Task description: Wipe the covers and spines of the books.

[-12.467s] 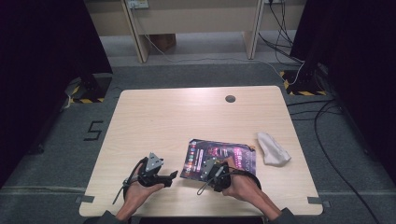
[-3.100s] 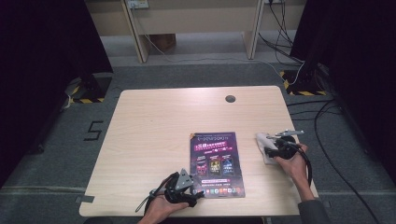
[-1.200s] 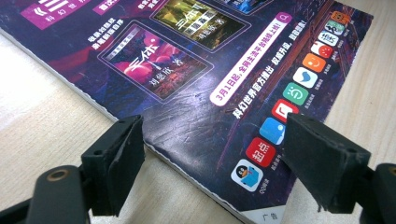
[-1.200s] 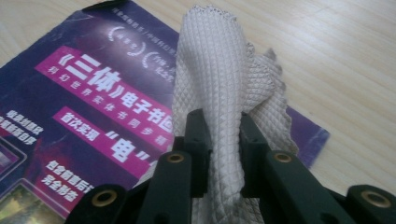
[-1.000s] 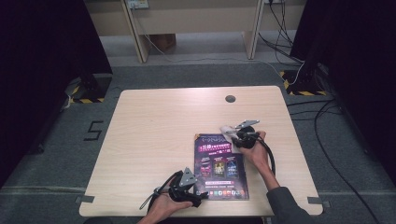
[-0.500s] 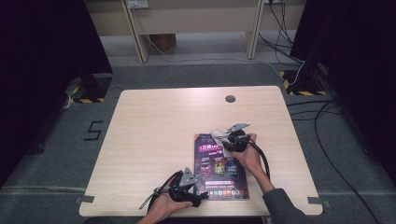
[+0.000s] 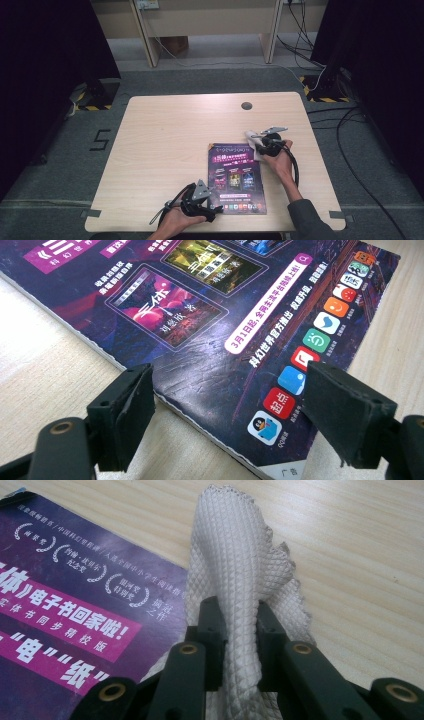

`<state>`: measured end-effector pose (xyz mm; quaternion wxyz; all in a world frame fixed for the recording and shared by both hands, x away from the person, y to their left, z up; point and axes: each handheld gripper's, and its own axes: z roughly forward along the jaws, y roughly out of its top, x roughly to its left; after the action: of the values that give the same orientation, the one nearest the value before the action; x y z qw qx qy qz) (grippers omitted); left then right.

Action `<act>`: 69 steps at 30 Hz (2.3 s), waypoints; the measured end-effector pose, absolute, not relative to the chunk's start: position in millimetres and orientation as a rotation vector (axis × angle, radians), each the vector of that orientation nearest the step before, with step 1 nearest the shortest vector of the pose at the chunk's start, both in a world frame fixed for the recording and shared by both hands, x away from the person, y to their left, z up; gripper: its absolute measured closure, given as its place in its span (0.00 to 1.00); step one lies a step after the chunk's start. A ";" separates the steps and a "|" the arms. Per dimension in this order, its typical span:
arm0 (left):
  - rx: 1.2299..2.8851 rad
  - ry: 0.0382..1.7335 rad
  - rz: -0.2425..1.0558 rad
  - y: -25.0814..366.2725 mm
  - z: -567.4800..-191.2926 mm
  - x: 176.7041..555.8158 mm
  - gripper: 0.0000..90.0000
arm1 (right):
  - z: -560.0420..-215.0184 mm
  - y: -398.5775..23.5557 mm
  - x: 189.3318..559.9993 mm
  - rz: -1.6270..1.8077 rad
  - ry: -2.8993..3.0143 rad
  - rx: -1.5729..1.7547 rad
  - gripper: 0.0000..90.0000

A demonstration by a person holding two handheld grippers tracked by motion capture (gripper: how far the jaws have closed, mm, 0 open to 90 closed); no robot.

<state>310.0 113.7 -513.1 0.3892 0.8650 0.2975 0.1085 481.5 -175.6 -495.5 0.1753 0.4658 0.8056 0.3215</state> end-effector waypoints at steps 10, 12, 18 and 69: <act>2.198 0.757 0.274 113.7 -513.2 309.7 0.22 | -494.8 -153.7 476.7 0.891 2.359 1.215 0.88; 2.197 0.756 0.272 113.9 -513.4 309.8 0.22 | -495.6 -157.8 478.1 0.897 2.334 1.236 0.87; 2.198 0.756 0.274 113.6 -513.2 309.8 0.22 | -495.5 -169.9 480.7 0.860 2.259 1.286 0.87; 2.194 0.756 0.270 114.4 -513.8 310.1 0.22 | -497.4 -75.1 478.7 0.960 2.449 1.114 0.87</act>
<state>310.1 114.4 -513.8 0.3920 0.8640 0.2976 0.1062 478.7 -75.1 -497.4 0.1418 0.3859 0.8487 0.3327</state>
